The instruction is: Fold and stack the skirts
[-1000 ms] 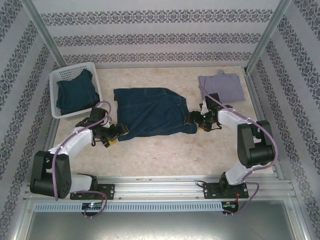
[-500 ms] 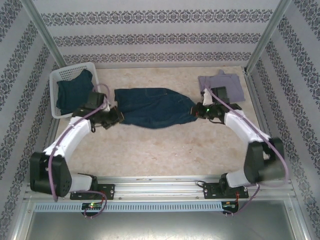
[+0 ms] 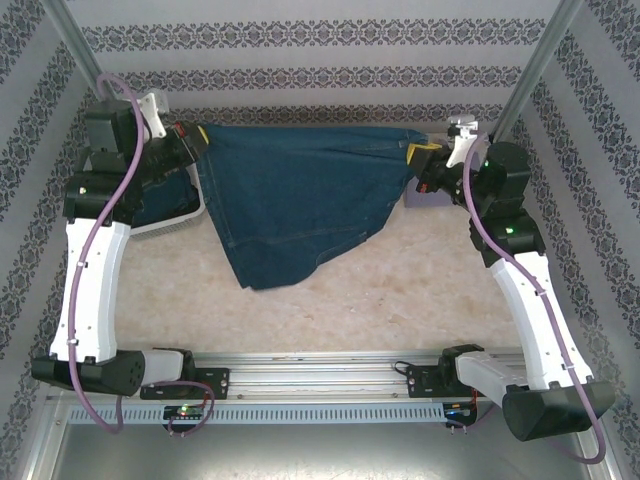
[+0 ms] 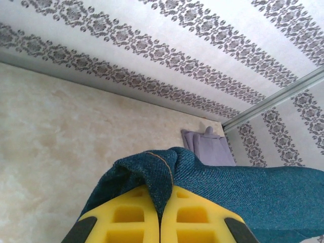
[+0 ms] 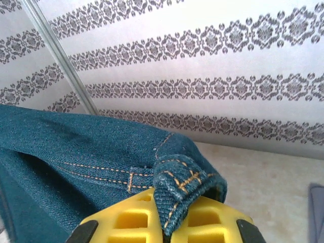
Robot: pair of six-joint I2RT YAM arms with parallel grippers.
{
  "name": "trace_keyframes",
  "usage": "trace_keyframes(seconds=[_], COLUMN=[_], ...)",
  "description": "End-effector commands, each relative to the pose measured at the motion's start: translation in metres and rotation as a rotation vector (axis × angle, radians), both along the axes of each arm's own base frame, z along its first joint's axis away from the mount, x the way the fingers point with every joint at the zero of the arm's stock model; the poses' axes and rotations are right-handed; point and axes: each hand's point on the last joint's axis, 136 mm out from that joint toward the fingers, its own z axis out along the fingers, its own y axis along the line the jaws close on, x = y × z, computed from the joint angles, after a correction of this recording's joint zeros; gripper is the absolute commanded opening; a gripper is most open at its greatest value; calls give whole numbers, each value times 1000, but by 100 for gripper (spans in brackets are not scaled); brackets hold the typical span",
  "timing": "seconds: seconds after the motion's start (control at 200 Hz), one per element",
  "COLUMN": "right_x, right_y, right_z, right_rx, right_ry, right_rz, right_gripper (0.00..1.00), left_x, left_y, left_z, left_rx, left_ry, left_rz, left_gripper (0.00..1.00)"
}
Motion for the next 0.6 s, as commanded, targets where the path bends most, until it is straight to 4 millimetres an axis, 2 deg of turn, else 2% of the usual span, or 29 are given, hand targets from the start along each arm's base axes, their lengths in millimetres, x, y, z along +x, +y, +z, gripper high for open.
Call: trace_keyframes(seconds=[0.0,0.175,0.265,0.335,0.425,0.53,0.595], right_x=[4,-6,1,15,44,89,108], right_y=[-15,-16,-14,-12,-10,-2,1], right_z=[27,33,31,27,23,24,29], right_rx=[-24,13,16,19,29,23,12], right_ry=[-95,-117,-109,-97,-76,-69,-72], right_rz=[-78,-81,-71,-68,-77,-50,-44], right_gripper=[0,0,0,0,0,0,0], left_x=[9,-6,3,23,61,109,133], left_y=[15,19,13,12,15,18,21], left_z=[9,15,8,0,-6,5,15], left_rx=[43,80,62,58,52,38,46], left_ry=[-19,-44,-28,-20,-27,-64,-83], left_rz=[34,50,17,6,15,11,11], left_gripper=[0,0,0,0,0,0,0])
